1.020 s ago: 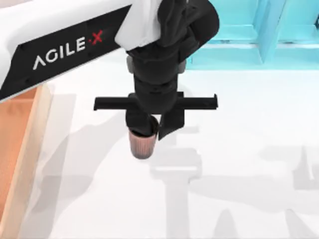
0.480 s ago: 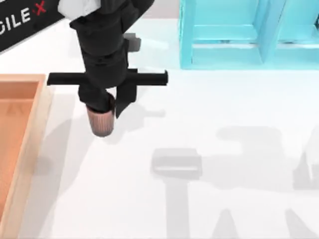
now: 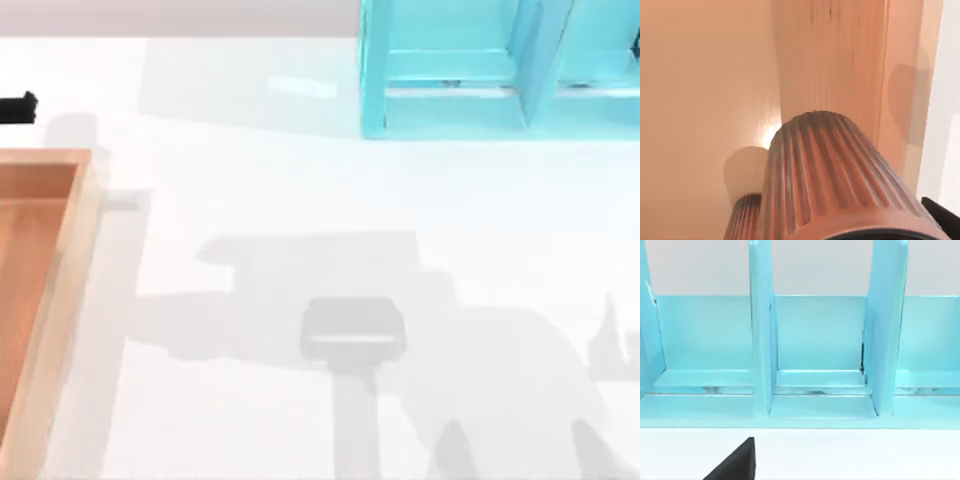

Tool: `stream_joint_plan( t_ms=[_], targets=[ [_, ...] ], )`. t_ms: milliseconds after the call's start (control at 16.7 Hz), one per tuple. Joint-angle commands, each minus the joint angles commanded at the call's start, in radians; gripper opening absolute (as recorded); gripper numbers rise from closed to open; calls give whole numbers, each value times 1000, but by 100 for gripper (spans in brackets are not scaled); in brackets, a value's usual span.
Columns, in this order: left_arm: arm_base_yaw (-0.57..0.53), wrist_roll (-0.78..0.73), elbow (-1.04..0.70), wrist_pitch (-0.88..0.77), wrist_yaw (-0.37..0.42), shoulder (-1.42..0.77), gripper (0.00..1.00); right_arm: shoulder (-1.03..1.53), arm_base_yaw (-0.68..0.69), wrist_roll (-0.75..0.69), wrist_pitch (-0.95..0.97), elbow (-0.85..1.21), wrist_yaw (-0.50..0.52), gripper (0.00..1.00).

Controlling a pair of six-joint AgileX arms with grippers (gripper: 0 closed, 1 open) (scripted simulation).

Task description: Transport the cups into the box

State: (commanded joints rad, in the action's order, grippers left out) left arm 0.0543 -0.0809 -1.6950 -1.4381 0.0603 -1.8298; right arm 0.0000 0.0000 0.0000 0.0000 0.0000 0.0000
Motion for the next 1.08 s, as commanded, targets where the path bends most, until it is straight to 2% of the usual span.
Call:
stream_joint_plan(
  t_ms=[120, 300, 720, 1080],
  targets=[
    [107, -105, 21, -9, 8, 30, 0, 0, 0, 0, 0, 0, 0, 100],
    [188, -185, 42, -15, 14, 58, 0, 0, 0, 0, 0, 0, 0, 100],
    [190, -191, 54, 1, 11, 59, 0, 0, 0, 0, 0, 0, 0, 100],
    [199, -197, 210, 159, 13, 58, 0, 0, 0, 0, 0, 0, 0, 100]
  ],
)
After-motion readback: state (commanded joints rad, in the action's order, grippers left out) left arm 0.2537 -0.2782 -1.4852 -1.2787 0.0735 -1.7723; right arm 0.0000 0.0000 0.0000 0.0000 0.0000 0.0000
